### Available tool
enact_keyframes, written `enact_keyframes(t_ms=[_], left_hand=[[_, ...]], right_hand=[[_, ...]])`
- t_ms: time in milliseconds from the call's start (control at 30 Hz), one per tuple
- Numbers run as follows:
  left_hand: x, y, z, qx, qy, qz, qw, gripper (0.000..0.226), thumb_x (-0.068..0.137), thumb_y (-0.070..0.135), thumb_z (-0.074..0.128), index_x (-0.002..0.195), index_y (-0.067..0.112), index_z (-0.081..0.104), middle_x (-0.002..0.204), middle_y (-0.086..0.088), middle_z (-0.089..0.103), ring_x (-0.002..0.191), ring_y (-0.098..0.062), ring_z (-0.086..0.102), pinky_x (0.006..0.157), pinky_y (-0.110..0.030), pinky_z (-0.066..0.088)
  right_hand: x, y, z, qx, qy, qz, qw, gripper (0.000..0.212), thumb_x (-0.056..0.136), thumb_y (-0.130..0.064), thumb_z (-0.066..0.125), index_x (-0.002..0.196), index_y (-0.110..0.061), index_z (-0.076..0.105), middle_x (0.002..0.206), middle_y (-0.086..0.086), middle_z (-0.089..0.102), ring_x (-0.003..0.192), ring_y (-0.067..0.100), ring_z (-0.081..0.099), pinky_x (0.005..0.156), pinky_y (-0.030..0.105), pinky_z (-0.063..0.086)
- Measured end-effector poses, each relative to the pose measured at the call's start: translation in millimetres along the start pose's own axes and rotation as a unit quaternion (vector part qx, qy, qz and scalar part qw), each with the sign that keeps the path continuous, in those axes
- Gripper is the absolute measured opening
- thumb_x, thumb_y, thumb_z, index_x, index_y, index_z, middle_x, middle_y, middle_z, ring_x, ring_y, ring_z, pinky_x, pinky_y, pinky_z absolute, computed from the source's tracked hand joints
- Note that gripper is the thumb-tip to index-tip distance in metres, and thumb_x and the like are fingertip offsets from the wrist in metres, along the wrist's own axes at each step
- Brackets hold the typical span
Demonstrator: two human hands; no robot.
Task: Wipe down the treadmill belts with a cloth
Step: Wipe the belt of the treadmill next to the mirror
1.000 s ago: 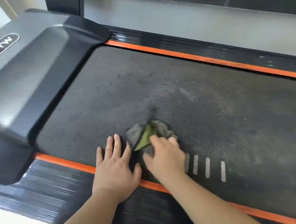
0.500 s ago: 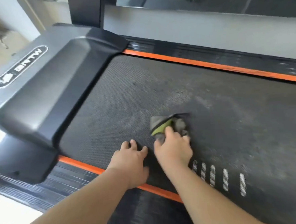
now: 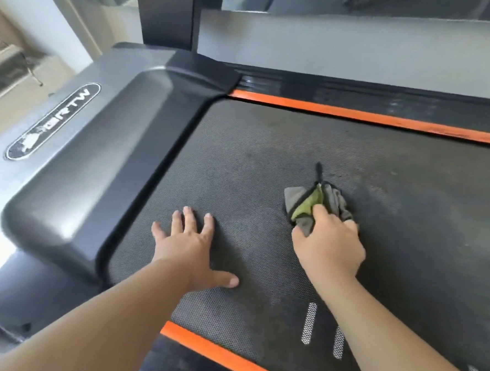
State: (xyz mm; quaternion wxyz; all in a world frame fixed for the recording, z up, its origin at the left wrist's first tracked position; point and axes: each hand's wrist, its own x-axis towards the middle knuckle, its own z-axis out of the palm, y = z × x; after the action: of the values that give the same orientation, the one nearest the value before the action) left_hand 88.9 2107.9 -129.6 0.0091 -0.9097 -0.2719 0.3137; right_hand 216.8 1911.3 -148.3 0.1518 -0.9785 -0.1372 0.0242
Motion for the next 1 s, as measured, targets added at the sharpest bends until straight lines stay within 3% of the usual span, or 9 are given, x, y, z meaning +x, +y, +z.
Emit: enact_keyframes(t_ms=[167,267,367,433,533,667,767,933,1000], left_hand=[[3,-4,-9,-0.023,-0.03,0.023,0.999,0.145,0.058,0.098,0.058,0.162,0.029,-0.014,0.17,-0.008,-0.019,0.157,-0.037,-0.011,0.121,-0.069,0.014],[4,-25,-18,-0.041,-0.04,0.054,0.997,0.133,0.066,0.089,0.066,0.162,0.039,-0.011,0.171,0.002,-0.018,0.159,-0.03,-0.009,0.121,-0.065,0.022],[0,-27,-16,-0.016,-0.06,0.051,0.997,0.146,0.055,0.089,0.074,0.159,0.044,-0.019,0.169,0.004,-0.026,0.157,-0.036,-0.013,0.117,-0.075,0.015],[-2,-21,-9,-0.031,-0.065,0.037,0.997,0.153,0.05,0.087,0.079,0.158,0.044,-0.02,0.168,0.003,-0.029,0.155,-0.042,-0.017,0.115,-0.078,0.016],[-2,-21,-2,-0.069,-0.044,0.04,0.996,0.153,0.05,0.083,0.082,0.159,0.045,-0.017,0.167,0.007,-0.029,0.155,-0.04,-0.02,0.116,-0.075,0.019],[0,-24,1,-0.065,-0.028,0.033,0.997,0.135,0.067,0.068,0.082,0.159,0.048,-0.015,0.168,0.009,-0.026,0.156,-0.039,-0.015,0.114,-0.071,0.028],[1,-24,1,-0.054,-0.036,0.036,0.997,0.138,0.063,0.076,0.08,0.157,0.049,-0.018,0.167,0.011,-0.028,0.156,-0.039,-0.015,0.115,-0.07,0.029],[2,-32,-12,-0.04,-0.111,0.067,0.991,0.161,0.048,0.073,0.09,0.156,0.044,-0.027,0.164,0.005,-0.036,0.153,-0.046,-0.022,0.118,-0.072,0.022],[3,-34,-14,-0.03,-0.12,0.071,0.99,0.162,0.051,0.065,0.094,0.155,0.045,-0.029,0.163,0.005,-0.038,0.152,-0.046,-0.023,0.118,-0.071,0.023]], right_hand=[[-12,-31,4,0.052,-0.101,-0.124,0.986,0.031,0.087,-0.052,0.06,0.113,-0.035,0.056,0.097,-0.011,0.061,0.111,0.024,0.05,0.073,0.035,0.045],[6,-25,0,0.093,-0.124,-0.06,0.986,0.03,0.087,-0.05,0.062,0.113,-0.035,0.057,0.094,-0.007,0.058,0.111,0.025,0.051,0.078,0.038,0.05],[15,-11,-2,0.019,-0.079,-0.015,0.997,0.039,0.093,-0.049,0.058,0.125,-0.029,0.055,0.12,-0.001,0.064,0.119,0.029,0.047,0.084,0.042,0.05],[2,-9,-2,0.013,-0.065,-0.02,0.998,0.039,0.094,-0.05,0.056,0.125,-0.028,0.055,0.118,-0.003,0.064,0.12,0.03,0.047,0.082,0.042,0.05],[-43,-16,4,0.057,-0.076,-0.108,0.99,0.023,0.087,-0.048,0.06,0.097,-0.029,0.051,0.085,-0.012,0.055,0.108,0.027,0.051,0.073,0.037,0.049],[-111,-17,8,0.057,-0.135,-0.277,0.95,0.032,0.074,-0.054,0.061,0.088,-0.027,0.053,0.081,-0.011,0.063,0.091,0.021,0.054,0.062,0.034,0.051],[-106,0,6,0.017,-0.109,-0.322,0.94,0.032,0.067,-0.055,0.063,0.084,-0.028,0.056,0.074,-0.014,0.059,0.084,0.017,0.056,0.053,0.03,0.049],[-55,-5,3,0.048,-0.048,-0.07,0.995,0.023,0.084,-0.044,0.062,0.087,-0.023,0.054,0.079,-0.012,0.053,0.096,0.027,0.052,0.066,0.037,0.047],[-64,-18,11,0.03,-0.028,-0.056,0.998,0.023,0.086,-0.045,0.06,0.088,-0.023,0.052,0.084,-0.007,0.058,0.1,0.029,0.051,0.065,0.036,0.042]])
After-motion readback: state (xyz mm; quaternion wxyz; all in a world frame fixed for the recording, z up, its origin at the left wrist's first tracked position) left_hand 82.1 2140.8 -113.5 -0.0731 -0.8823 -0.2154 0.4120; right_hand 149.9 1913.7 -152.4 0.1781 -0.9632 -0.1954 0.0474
